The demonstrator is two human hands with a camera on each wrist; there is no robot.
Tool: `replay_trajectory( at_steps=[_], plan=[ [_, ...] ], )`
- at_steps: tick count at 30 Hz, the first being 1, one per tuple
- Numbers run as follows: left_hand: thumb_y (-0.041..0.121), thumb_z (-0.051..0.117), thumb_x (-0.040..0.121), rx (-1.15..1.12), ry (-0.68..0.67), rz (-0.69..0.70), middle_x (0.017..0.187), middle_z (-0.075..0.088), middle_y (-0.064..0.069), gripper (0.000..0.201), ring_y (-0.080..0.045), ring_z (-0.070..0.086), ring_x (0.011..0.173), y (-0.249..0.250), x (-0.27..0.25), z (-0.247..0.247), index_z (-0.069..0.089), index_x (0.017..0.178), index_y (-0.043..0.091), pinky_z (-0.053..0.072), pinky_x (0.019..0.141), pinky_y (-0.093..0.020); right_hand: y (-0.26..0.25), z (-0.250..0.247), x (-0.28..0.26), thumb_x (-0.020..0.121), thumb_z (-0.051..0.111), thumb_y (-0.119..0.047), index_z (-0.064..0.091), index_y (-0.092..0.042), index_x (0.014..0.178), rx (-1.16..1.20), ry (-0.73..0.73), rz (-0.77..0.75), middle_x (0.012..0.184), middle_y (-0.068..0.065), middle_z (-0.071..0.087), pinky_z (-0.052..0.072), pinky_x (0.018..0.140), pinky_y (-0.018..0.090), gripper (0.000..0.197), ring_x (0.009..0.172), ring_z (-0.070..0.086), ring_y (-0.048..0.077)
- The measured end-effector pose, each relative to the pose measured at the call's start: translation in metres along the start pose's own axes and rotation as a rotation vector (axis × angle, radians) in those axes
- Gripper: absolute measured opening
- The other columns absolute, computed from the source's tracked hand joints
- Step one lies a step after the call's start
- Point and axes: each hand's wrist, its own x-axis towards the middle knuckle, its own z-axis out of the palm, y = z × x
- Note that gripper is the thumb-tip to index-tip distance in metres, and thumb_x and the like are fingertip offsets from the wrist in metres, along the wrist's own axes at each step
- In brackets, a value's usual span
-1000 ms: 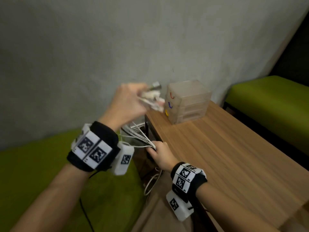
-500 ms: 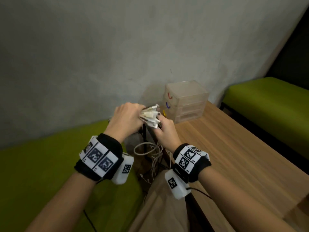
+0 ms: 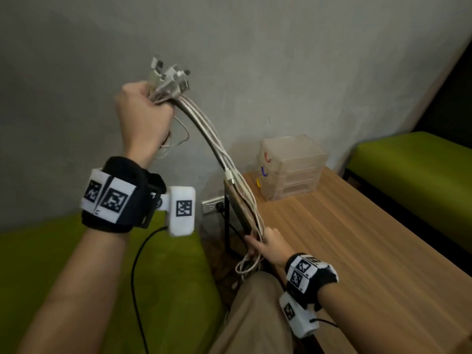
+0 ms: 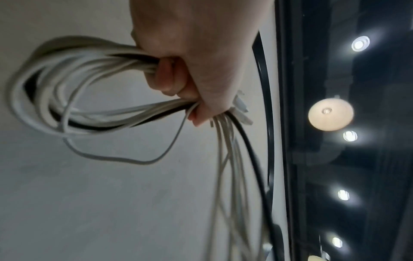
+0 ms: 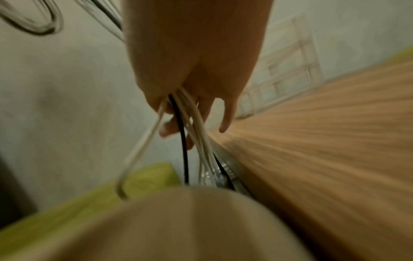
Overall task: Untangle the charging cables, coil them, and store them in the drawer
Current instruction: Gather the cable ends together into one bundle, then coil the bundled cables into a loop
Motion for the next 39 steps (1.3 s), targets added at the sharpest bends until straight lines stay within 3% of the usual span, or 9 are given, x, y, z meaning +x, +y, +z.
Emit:
replay_trajectory(
  at_steps=[5,9,14,18,23,30,32,34,39],
  plan=[
    [0.010,0.061,0.079,0.055,-0.122,0.026,0.061,0.053,-0.022,0.028,-0.002,0.027,0.044,-0.003,-0.023,0.027,0.046,0.056,0.012,0.026,0.042,-0.027,-0.061,-0.024,0.011,0.084,0.066,-0.018,0.054,-0.008,0.110,0.189,0.277,-0.203,0.099,-0.009,0.061,0.045,0.084,0.023,0.030,0.090,0.056,0.002],
    [0.011,0.063,0.080,0.025,-0.217,0.028,0.042,0.029,0.005,0.035,-0.010,0.026,0.047,-0.005,-0.040,0.047,0.047,0.050,0.016,0.023,0.044,-0.027,-0.084,-0.022,0.023,0.093,0.053,-0.022,0.054,-0.019,0.087,0.249,0.312,-0.289,0.073,-0.004,0.060,0.048,0.067,0.031,0.007,0.069,0.060,0.016],
    [0.017,0.068,0.078,-0.109,-0.247,-0.043,0.053,0.042,0.015,0.013,0.000,0.036,0.049,0.001,-0.048,0.049,0.061,0.068,0.019,0.030,0.050,-0.022,-0.077,-0.020,0.022,0.093,0.046,-0.021,0.037,-0.029,0.062,0.302,0.462,-0.277,0.058,-0.011,0.040,0.031,0.052,0.022,0.033,0.052,0.037,0.001],
    [0.020,0.077,0.071,-0.339,-0.328,-0.255,0.085,0.051,0.019,0.065,0.011,0.056,0.068,0.000,-0.084,0.061,0.040,0.125,0.017,0.042,0.062,-0.006,-0.075,-0.022,0.025,0.089,0.040,-0.024,0.043,-0.031,0.067,0.426,0.644,-0.236,0.057,-0.010,0.044,0.035,0.050,0.023,0.024,0.048,0.042,0.004],
    [0.047,0.073,0.050,-0.435,-0.424,-0.494,0.062,0.051,0.002,0.041,-0.013,0.047,0.054,-0.013,-0.129,0.076,0.051,0.071,0.018,0.041,0.057,-0.032,-0.075,-0.029,0.017,0.093,0.043,-0.005,0.060,-0.007,0.097,0.359,0.654,-0.317,0.075,-0.021,0.053,0.039,0.061,0.003,0.018,0.067,0.055,-0.015],
    [0.030,0.054,0.072,-0.800,-0.634,-0.487,0.040,0.036,0.012,0.021,0.001,0.028,0.034,-0.005,-0.117,0.070,0.039,0.066,0.018,0.025,0.036,-0.011,-0.091,-0.025,0.016,0.096,0.039,-0.028,0.056,-0.024,0.080,0.271,0.581,-0.292,0.074,-0.021,0.051,0.037,0.063,0.004,0.023,0.069,0.052,-0.013],
    [0.049,0.064,0.060,-0.653,-0.693,-0.428,0.052,0.047,0.013,0.039,0.000,0.042,0.045,-0.004,-0.116,0.068,0.046,0.075,0.018,0.038,0.046,-0.015,-0.091,-0.023,0.014,0.092,0.043,-0.018,0.055,-0.029,0.084,0.252,0.537,-0.232,0.077,-0.015,0.057,0.042,0.067,0.010,0.018,0.070,0.056,-0.008],
    [0.055,0.075,0.054,-0.231,-0.623,-0.284,0.075,0.058,0.009,0.056,-0.009,0.056,0.069,-0.003,-0.120,0.071,0.052,0.087,0.017,0.046,0.063,-0.025,-0.091,-0.019,0.012,0.093,0.042,-0.002,0.057,-0.011,0.103,0.321,0.428,-0.161,0.091,0.009,0.062,0.045,0.074,0.017,0.020,0.082,0.063,0.006],
    [0.021,0.063,0.084,-0.041,-0.345,-0.187,0.082,0.057,-0.003,0.017,-0.019,0.051,0.075,0.001,-0.120,0.073,0.049,0.088,0.012,0.031,0.059,-0.016,-0.093,-0.022,0.016,0.086,0.050,0.001,0.053,-0.002,0.118,0.078,0.377,-0.216,0.103,0.020,0.064,0.051,0.083,0.043,0.033,0.097,0.061,0.033]
  ],
)
